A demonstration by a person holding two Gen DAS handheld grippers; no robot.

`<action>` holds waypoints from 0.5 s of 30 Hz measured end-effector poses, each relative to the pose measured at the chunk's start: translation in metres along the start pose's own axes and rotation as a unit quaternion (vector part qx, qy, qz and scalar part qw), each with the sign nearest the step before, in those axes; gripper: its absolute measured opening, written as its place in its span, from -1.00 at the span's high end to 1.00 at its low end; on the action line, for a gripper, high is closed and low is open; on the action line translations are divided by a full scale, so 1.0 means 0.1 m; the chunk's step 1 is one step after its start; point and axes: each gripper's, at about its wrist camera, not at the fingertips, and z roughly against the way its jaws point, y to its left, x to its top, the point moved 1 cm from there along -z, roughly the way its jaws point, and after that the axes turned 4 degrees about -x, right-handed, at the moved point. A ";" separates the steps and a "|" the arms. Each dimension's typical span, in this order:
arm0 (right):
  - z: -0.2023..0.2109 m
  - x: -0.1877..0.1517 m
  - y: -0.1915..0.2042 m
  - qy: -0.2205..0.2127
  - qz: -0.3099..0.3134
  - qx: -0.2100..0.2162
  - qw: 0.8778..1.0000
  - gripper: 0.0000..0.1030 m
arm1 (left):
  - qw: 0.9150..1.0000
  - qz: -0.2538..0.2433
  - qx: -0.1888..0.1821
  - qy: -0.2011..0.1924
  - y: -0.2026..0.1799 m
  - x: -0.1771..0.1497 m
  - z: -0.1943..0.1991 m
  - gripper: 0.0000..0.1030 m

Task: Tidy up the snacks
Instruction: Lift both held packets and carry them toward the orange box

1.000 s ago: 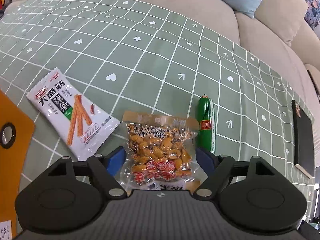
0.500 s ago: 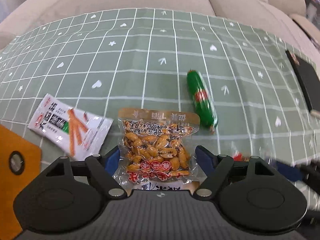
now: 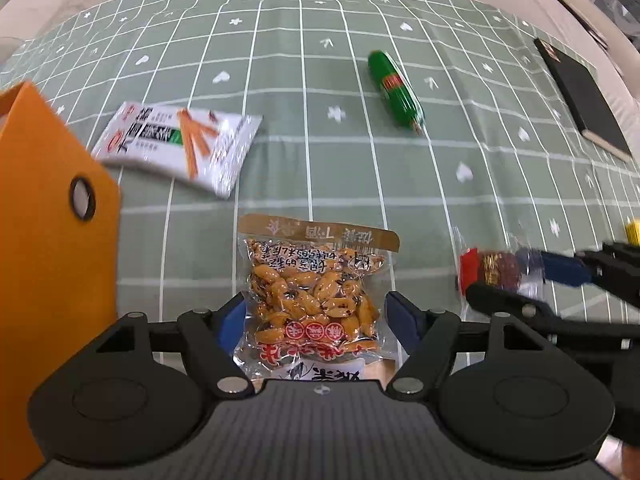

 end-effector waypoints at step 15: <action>0.33 -0.59 0.26 0.023 -0.035 0.023 0.999 0.17 | 0.997 0.033 -0.063 -0.019 0.18 -0.61 0.42 -0.59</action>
